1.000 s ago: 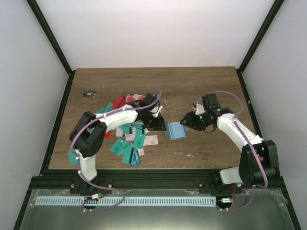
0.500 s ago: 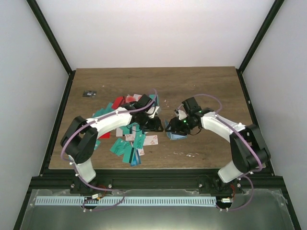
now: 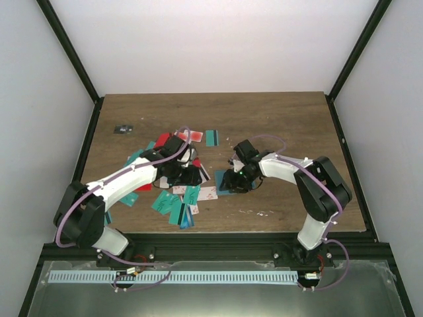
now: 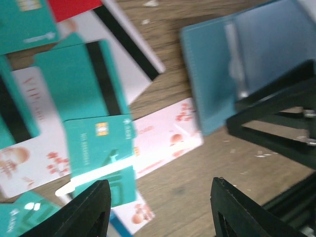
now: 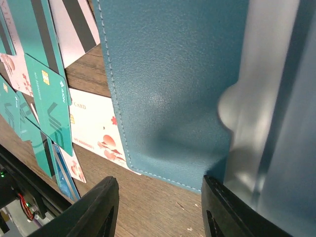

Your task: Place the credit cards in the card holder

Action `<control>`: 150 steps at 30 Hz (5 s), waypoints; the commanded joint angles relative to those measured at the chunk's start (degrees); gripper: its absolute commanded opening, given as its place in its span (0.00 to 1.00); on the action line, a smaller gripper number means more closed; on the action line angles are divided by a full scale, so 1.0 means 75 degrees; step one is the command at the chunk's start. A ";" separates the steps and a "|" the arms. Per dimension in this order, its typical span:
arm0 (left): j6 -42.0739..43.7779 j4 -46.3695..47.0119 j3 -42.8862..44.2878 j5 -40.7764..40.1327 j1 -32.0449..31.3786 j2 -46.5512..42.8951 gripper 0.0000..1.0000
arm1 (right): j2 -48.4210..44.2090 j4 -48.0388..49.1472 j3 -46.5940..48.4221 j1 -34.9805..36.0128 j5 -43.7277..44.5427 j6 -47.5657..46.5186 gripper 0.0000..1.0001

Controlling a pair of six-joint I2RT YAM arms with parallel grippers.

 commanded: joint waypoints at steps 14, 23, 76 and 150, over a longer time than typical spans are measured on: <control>0.1004 -0.0411 -0.0286 -0.1535 0.0018 0.0552 0.80 | -0.1211 -0.0071 0.0193 0.0036 -0.0467 0.0028 0.50; 0.1177 -0.0372 -0.0090 -0.1779 -0.0251 0.1225 0.82 | -0.2047 -0.0209 -0.0465 0.0033 -0.0260 0.0219 0.50; -0.2858 -0.0729 -0.0552 -0.0884 -0.3304 0.2144 0.62 | -0.4409 0.0004 -0.2590 0.0036 -0.1217 0.0272 0.51; -0.1881 0.0307 -0.1454 -0.1118 -0.2497 0.2391 0.35 | -0.2709 0.6374 -0.5321 0.4353 0.1763 0.6205 0.34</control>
